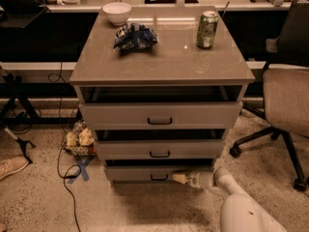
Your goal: Close bottom drawer
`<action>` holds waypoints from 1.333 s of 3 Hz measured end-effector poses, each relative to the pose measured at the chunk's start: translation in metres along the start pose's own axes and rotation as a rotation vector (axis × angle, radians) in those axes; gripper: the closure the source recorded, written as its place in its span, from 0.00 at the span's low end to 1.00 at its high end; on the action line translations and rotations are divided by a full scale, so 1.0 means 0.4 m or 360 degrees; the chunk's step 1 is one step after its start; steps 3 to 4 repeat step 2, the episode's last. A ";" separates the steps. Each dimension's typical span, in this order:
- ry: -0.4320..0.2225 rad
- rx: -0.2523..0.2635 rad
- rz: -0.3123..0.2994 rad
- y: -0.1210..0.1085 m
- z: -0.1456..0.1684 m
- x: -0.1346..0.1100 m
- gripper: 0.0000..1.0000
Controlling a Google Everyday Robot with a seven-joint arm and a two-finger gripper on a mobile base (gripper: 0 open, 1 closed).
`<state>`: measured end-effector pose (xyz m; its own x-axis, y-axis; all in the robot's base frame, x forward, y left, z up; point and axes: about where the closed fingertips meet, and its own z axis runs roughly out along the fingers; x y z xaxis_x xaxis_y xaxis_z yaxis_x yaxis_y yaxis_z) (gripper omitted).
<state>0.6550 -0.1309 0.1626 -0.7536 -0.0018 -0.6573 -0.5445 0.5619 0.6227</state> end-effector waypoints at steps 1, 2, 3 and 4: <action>-0.0230 0.0083 0.0018 -0.028 -0.135 -0.012 1.00; -0.0425 0.0155 0.0044 -0.021 -0.278 0.017 1.00; -0.0425 0.0155 0.0044 -0.021 -0.278 0.017 1.00; -0.0425 0.0155 0.0044 -0.021 -0.278 0.017 1.00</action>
Offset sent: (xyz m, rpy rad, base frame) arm -0.0902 -0.1605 0.0639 0.1266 -0.1928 -0.3908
